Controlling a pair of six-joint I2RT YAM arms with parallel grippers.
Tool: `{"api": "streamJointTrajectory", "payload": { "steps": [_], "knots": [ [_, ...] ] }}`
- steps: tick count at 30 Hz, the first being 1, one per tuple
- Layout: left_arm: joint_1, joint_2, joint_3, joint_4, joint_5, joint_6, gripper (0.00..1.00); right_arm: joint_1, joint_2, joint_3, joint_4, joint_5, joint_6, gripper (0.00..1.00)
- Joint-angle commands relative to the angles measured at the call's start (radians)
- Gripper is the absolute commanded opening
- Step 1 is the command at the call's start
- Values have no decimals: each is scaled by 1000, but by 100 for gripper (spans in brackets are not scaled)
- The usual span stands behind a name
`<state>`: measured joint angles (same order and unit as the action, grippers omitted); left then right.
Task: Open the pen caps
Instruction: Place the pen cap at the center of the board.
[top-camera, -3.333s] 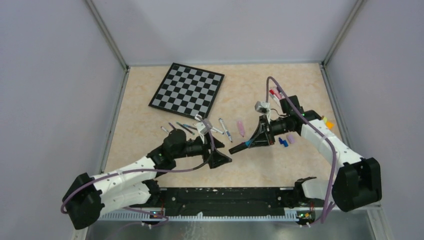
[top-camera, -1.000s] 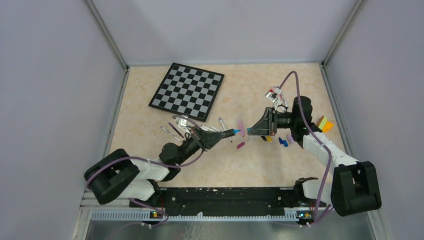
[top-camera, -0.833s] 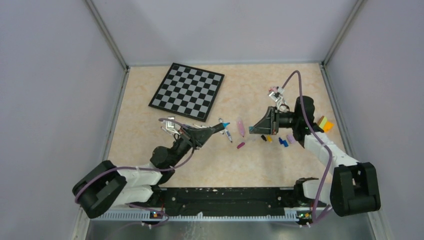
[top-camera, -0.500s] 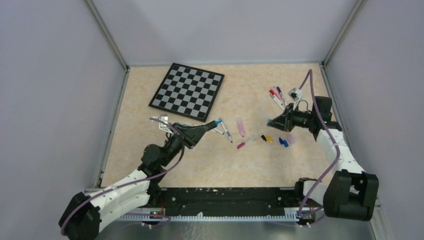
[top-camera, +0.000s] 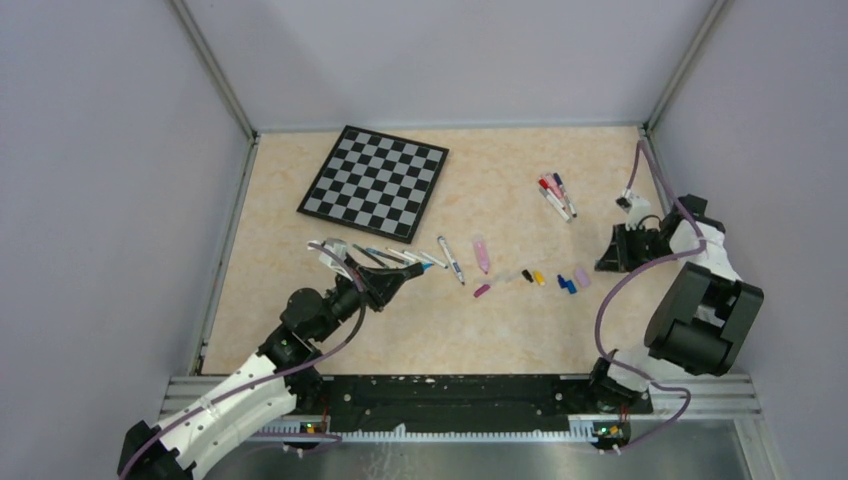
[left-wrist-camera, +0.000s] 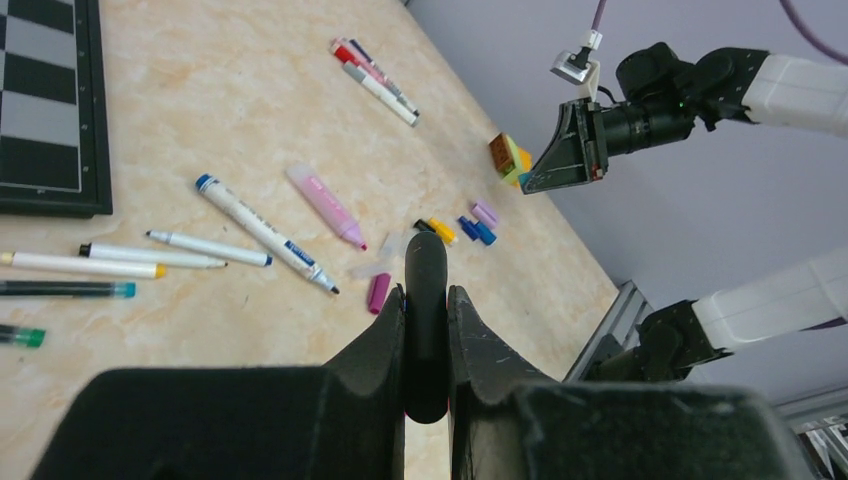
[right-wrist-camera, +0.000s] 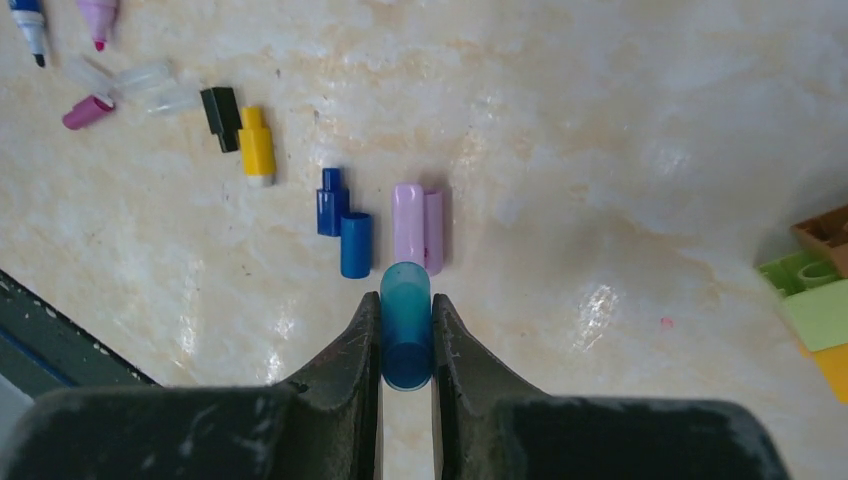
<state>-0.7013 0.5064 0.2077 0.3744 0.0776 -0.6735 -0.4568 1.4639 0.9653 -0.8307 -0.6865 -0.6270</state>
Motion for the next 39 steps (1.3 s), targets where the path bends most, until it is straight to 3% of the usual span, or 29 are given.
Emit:
{"api": "streamJointTrajectory", "payload": {
  "steps": [1,16,22,30,34,39],
  "knots": [
    [5,20,-13,5,6,42,0,-4,58,35,-63,95,-64,7],
    [5,39,-11,8,20,17,0,-4,280,123,-40,75,-17,23],
    [5,45,-11,8,35,-4,0,-4,292,149,-68,65,-36,40],
    [4,80,11,14,84,-17,0,-3,216,209,-127,85,-74,42],
    [5,122,27,47,149,-17,0,-2,142,271,-205,55,-156,42],
    [5,247,51,164,306,-26,0,26,44,333,-403,-141,-409,42]
  ]
}}
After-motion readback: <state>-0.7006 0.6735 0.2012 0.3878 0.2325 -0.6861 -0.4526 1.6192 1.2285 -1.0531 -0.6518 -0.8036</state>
